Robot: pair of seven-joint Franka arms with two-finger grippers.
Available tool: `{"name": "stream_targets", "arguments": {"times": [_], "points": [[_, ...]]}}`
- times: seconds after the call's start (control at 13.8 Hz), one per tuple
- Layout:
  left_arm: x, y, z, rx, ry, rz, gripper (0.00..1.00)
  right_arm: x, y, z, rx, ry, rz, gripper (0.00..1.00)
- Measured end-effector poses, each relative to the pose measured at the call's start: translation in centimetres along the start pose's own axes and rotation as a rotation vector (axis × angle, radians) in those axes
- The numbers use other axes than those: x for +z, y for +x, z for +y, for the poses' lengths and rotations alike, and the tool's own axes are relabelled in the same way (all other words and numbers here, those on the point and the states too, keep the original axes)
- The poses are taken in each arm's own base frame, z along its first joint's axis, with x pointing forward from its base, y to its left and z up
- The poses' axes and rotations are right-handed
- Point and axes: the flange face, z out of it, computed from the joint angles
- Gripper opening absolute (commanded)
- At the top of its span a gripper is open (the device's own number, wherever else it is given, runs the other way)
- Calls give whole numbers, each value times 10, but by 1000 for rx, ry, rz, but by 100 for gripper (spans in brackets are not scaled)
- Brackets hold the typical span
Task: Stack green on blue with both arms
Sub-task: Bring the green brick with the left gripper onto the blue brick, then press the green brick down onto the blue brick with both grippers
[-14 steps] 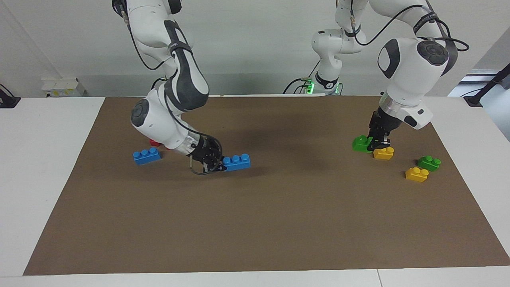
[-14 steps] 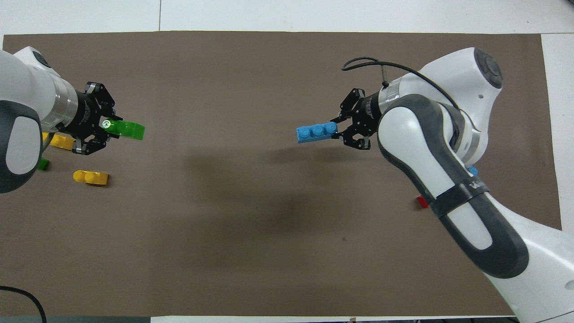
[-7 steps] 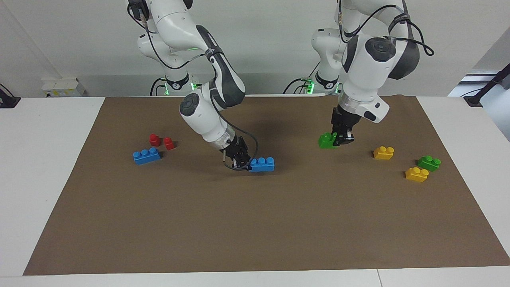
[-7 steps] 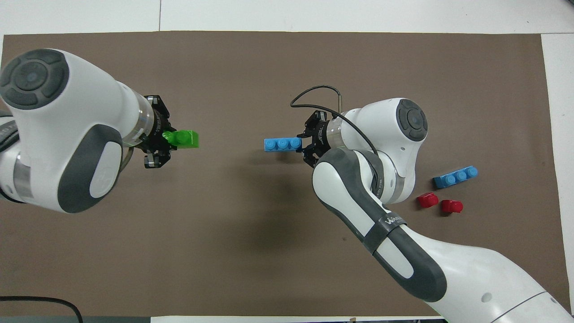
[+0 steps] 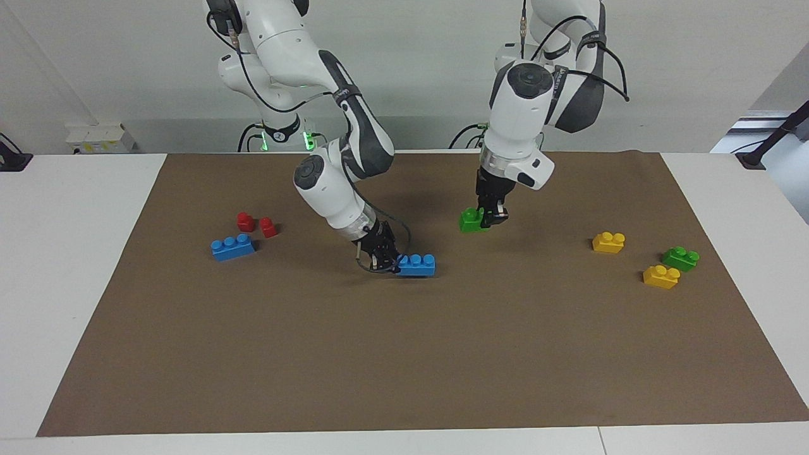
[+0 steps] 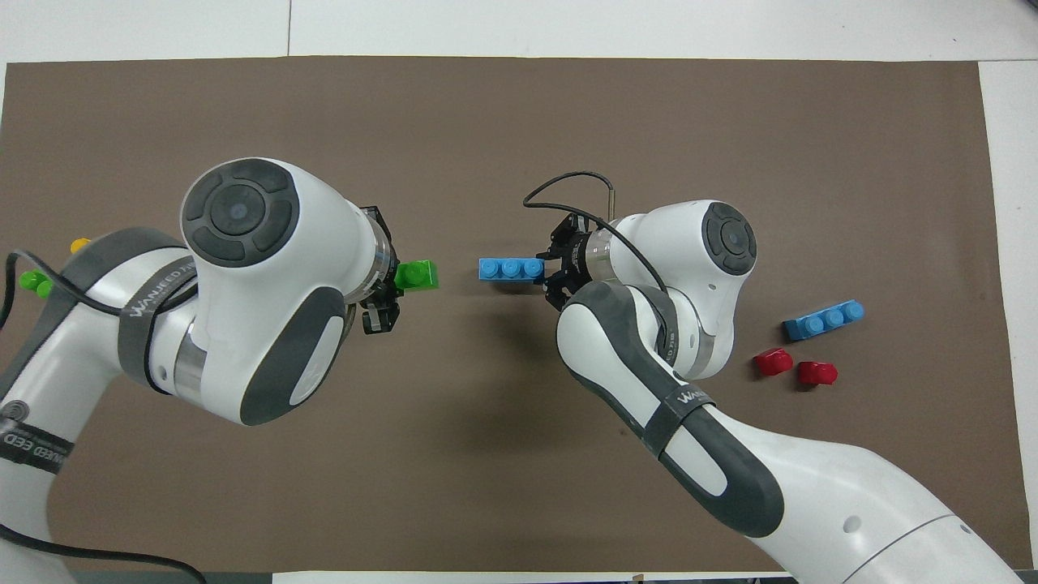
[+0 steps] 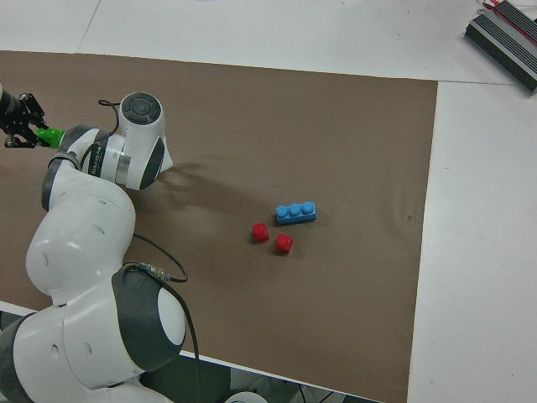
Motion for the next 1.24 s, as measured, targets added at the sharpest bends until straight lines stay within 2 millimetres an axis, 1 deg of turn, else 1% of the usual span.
{"name": "stream_targets", "arguments": {"times": [0.15, 0.36, 0.65, 0.87, 1.02, 1.24], "points": [[9, -13, -3, 6, -7, -6, 0, 6, 6, 2, 7, 11, 8, 0], [38, -35, -4, -4, -34, -2, 0, 18, 3, 9, -2, 11, 17, 0], [65, -53, -7, -7, -43, 10, 0, 19, 2, 9, -4, 16, 17, 0], [93, -75, -13, -6, -57, 36, 0, 20, 4, 10, -1, 14, 19, 0], [103, -83, -12, -5, -59, 35, 0, 21, 6, 10, 1, 13, 20, 0], [107, -85, -8, -13, -70, 26, 0, 21, 6, 10, 2, 13, 20, 0]]}}
